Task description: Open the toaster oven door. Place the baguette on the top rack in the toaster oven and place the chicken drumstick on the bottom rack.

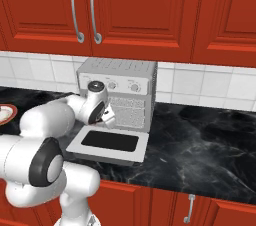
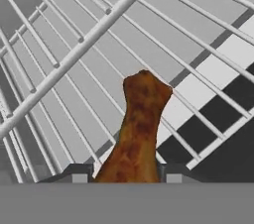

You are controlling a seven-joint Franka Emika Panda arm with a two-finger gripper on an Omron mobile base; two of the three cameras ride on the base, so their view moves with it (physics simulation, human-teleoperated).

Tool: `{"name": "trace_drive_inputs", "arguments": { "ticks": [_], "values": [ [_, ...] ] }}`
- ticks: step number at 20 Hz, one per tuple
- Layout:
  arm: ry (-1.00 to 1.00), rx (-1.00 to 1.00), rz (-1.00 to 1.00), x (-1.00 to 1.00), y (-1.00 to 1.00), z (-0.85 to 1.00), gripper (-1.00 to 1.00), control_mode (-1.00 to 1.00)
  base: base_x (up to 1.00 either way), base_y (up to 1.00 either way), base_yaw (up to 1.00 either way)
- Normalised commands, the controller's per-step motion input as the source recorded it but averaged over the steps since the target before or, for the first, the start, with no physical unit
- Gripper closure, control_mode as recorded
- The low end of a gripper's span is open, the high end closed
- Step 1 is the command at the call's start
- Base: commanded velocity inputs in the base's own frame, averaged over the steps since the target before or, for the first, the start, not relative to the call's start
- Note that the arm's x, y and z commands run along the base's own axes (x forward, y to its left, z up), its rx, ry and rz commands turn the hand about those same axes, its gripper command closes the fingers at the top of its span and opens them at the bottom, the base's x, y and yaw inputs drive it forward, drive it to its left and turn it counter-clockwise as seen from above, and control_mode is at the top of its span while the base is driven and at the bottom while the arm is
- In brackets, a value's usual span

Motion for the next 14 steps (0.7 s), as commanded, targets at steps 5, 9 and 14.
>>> {"name": "trace_drive_inputs", "arguments": {
  "ticks": [5, 9, 14],
  "values": [
    [-0.08, 0.04, -0.02, 0.23, -0.08, -0.10, 1.00, -1.00, 0.00, 0.00, 0.00],
    [-0.17, 0.02, 0.00, -0.22, -0.23, 0.10, 1.00, -1.00, 0.00, 0.00, 0.00],
    [-0.21, 0.00, 0.00, 0.00, 0.00, 0.09, 1.00, -1.00, 0.00, 0.00, 0.00]
  ]
}}
